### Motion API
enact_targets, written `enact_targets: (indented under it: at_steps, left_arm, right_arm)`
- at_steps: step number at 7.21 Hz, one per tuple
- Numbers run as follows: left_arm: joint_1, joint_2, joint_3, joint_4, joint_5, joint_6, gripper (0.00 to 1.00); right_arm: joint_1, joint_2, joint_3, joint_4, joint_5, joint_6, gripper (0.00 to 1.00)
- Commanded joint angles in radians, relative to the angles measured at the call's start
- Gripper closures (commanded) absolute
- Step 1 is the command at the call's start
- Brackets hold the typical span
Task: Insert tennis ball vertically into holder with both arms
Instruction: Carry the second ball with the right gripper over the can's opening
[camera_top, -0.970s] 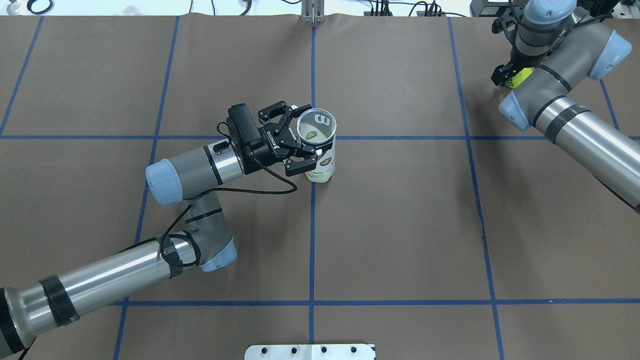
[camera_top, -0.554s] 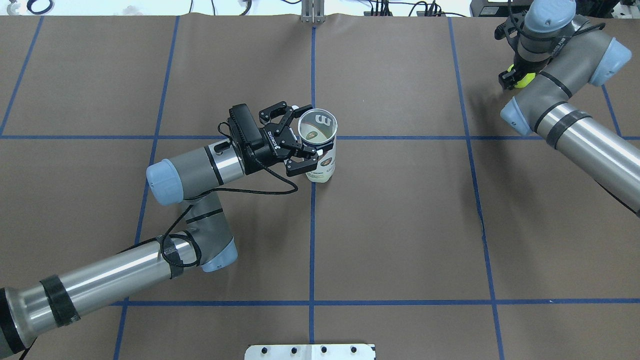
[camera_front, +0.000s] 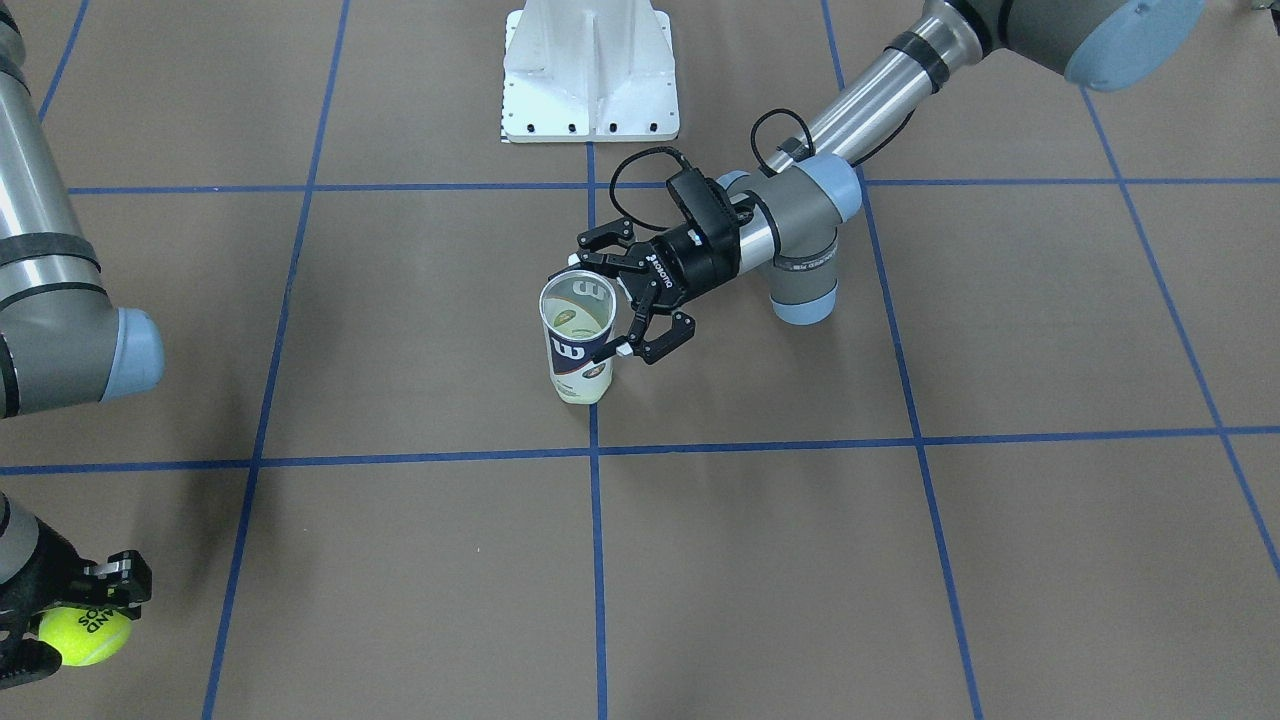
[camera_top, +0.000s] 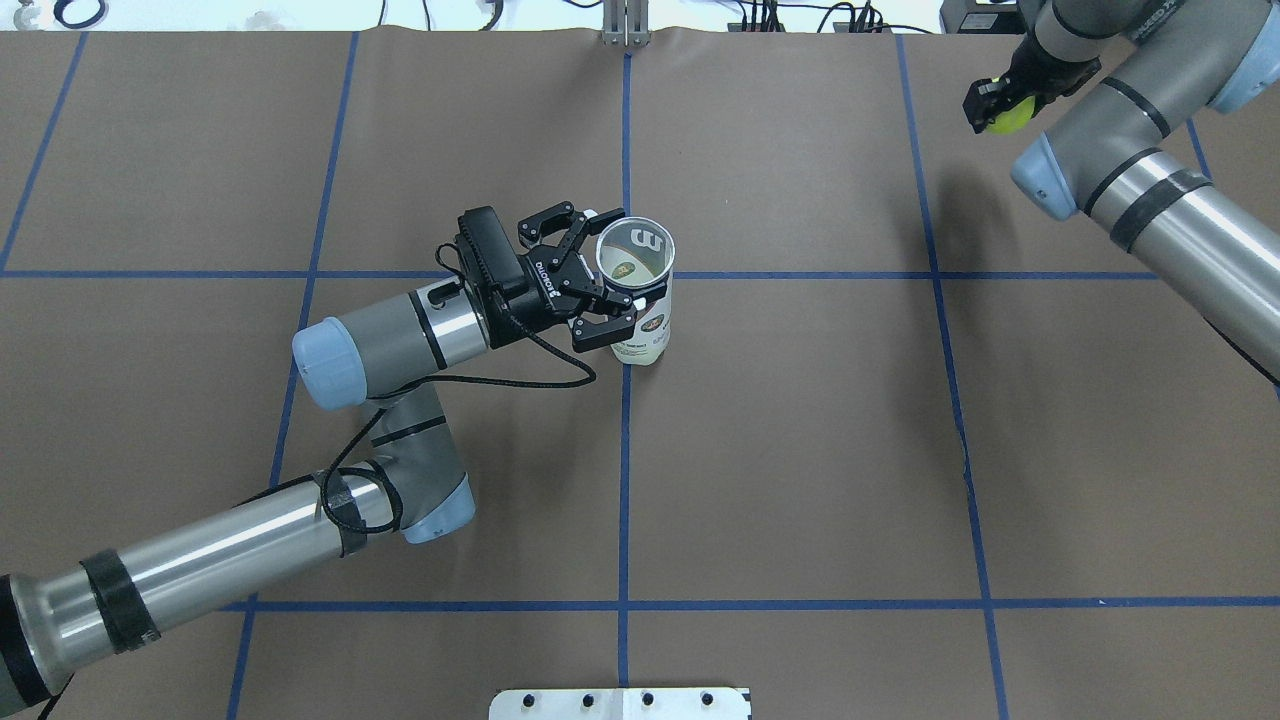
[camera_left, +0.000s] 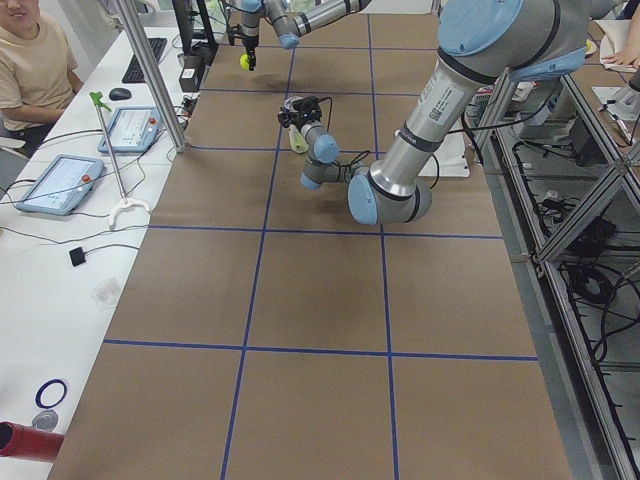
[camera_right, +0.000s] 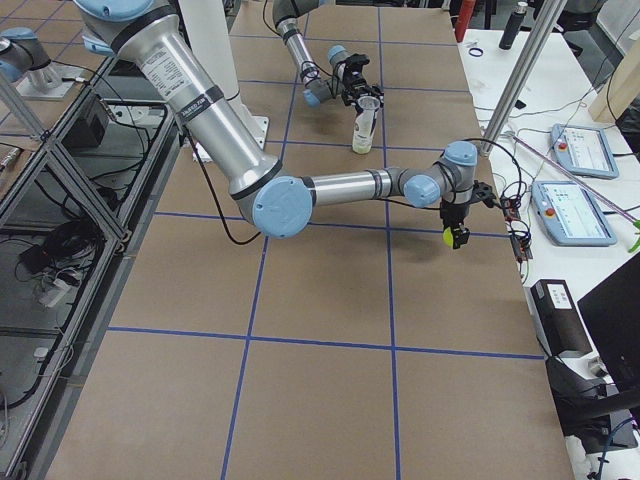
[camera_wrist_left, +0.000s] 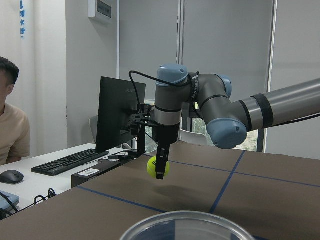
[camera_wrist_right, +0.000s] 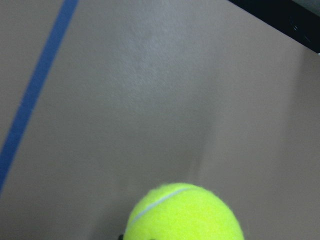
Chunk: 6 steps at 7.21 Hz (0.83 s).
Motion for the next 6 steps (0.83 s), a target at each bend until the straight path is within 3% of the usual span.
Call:
enact_targets:
  at_steps: [1,3,5,6]
  left_arm:
    - [0.001,0.000,0.000,0.000,0.000,0.000,0.01]
    - [0.003,-0.003,0.000,0.008,0.000,0.000,0.01]
    - [0.003,-0.006,0.000,0.017,0.000,-0.002,0.01]
    - [0.003,-0.008,0.000,0.017,0.000,-0.002,0.01]
  right_arm:
    - [0.005,-0.013,0.190,-0.007,0.170,0.269,1.00]
    - [-0.019,-0.022,0.436,-0.173,0.245,0.418,1.00]
    - [-0.139,0.001,0.702,-0.421,0.198,0.573,1.00]
    - [-0.208,0.043,0.743,-0.459,0.140,0.661,1.00]
